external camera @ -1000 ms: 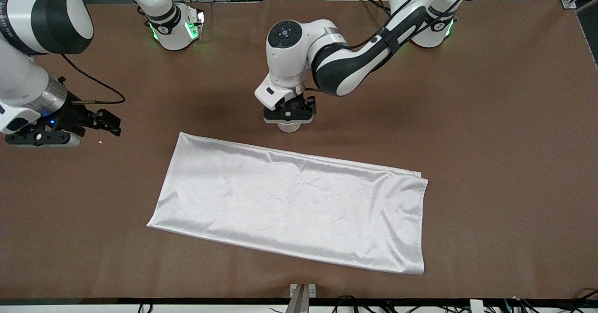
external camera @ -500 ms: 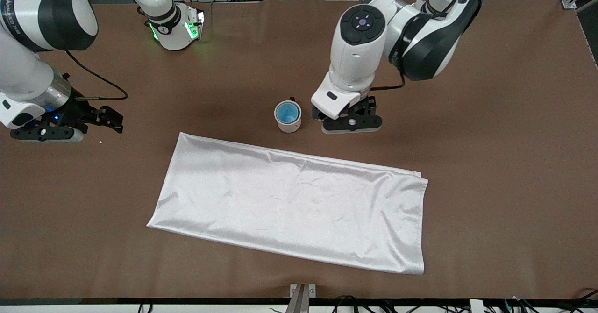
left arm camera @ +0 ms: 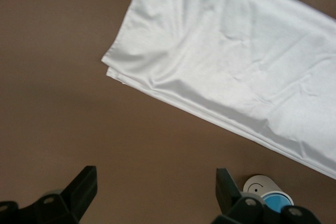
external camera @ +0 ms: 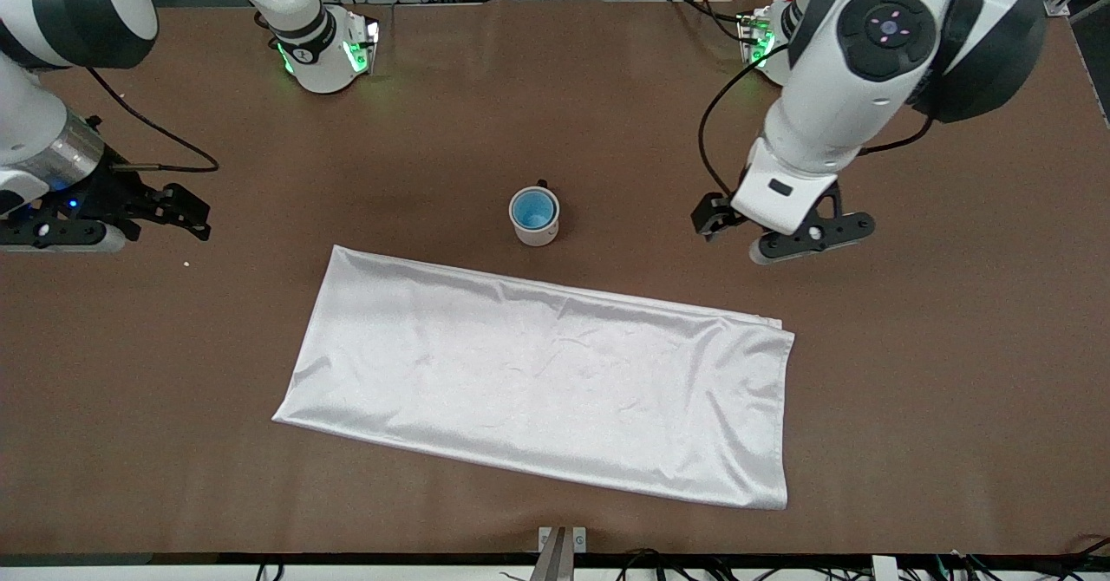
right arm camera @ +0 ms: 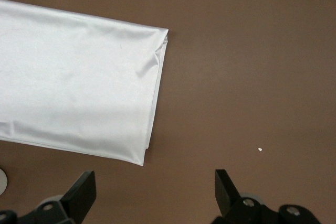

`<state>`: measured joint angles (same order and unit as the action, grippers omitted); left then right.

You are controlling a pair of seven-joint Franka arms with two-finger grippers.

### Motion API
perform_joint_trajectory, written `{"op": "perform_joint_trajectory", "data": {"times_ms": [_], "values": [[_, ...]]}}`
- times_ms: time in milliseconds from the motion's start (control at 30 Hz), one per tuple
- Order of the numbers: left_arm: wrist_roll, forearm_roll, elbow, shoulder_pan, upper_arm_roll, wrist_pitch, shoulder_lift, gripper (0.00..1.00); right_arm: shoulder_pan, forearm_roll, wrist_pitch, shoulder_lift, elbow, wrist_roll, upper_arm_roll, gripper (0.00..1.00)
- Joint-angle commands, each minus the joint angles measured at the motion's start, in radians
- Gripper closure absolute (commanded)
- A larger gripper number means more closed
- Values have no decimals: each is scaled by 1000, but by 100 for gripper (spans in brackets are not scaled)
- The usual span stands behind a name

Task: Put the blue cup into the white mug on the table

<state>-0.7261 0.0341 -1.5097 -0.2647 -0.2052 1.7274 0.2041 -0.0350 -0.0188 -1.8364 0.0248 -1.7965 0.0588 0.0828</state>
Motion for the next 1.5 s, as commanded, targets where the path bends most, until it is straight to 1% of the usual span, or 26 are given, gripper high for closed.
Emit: {"op": "perform_joint_trajectory", "data": {"times_ms": [0,233,300,400,533,600,733,833,1033,1167,1267,1467], "values": [[13,-42,-40,62,-3,-32,-74,0,-16,0,46,4,49,-14,9,0],[25,-48,-40,134,-6,-69,-115,0,-14,2,97,-43,153,-13,11,0],[63,-48,-40,147,-6,-81,-121,0,-14,3,114,-57,173,-13,9,0],[135,-49,-44,156,6,-97,-132,0,-11,3,120,-59,175,-13,9,0],[186,-59,-43,157,61,-126,-138,0,-13,3,132,-59,177,-11,11,0],[221,-89,-46,159,79,-138,-147,0,-14,3,141,-59,180,-13,11,0],[350,-109,-58,156,151,-150,-155,0,-14,3,141,-59,187,-13,11,0],[425,-112,-61,153,187,-166,-157,0,-13,3,143,-59,186,-11,11,0],[470,-112,-61,148,230,-170,-149,0,-9,3,152,-59,196,-11,11,0],[517,-112,-67,147,253,-169,-146,0,-13,6,210,-59,247,-11,11,0],[522,-112,-70,147,257,-169,-140,0,-9,5,249,-60,281,-11,11,0],[524,-100,-84,144,257,-169,-149,0,-5,3,302,-59,302,-10,11,0]]}}
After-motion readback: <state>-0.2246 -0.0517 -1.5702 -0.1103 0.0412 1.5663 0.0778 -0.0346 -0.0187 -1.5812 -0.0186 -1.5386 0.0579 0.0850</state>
